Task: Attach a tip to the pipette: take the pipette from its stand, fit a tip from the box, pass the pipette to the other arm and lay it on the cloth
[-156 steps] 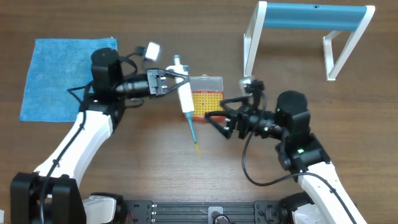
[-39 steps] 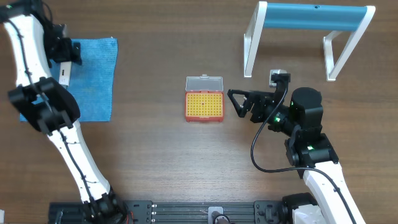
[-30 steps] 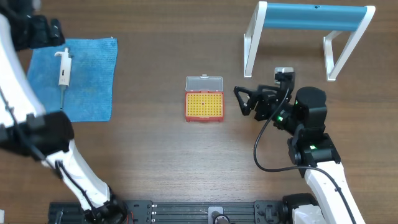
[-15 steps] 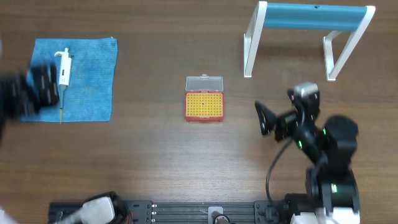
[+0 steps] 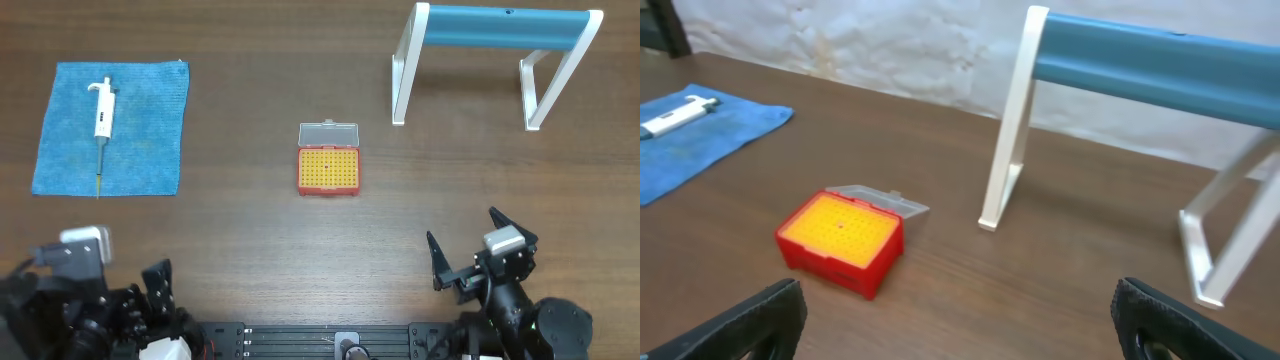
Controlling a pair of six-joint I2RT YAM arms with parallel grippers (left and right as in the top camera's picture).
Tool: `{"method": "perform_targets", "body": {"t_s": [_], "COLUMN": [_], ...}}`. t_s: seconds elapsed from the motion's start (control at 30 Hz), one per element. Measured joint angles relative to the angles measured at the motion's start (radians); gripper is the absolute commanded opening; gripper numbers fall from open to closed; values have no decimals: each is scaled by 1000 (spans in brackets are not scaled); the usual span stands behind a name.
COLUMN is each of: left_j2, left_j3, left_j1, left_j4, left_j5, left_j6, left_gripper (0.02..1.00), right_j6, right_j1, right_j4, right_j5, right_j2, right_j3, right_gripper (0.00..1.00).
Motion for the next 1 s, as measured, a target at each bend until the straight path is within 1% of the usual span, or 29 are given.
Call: {"method": "perform_targets", "body": {"t_s": [0.17, 0.37, 0.63, 0.73, 0.8, 0.87, 1.0], "left_j2": [-15, -15, -15, -16, -23, -47, -132], "left_j3": [-69, -73, -73, -73, -74, -80, -148], "left_j1": [0, 0, -3, -46, -101, -170, -231], "left_j4": [22, 24, 24, 26, 40, 116, 409], "left_j5": [0, 0, 0, 0, -5, -12, 15], "left_j6": [-3, -3, -3, -3, -3, -3, -8], "left_gripper": [965, 965, 965, 963, 963, 965, 965], "right_j6": [-3, -3, -3, -3, -3, -3, -3], "right_j1": [0, 0, 0, 0, 0, 0, 0], "right_j4": [-61, -232, -243, -243, -243, -244, -246], "right_j5": [39, 63, 65, 65, 65, 66, 68], "right_j2": [-9, -9, -9, -9, -9, -9, -9], "right_j3": [0, 0, 0, 0, 0, 0, 0], "right_gripper": [985, 985, 985, 985, 985, 982, 985]}}
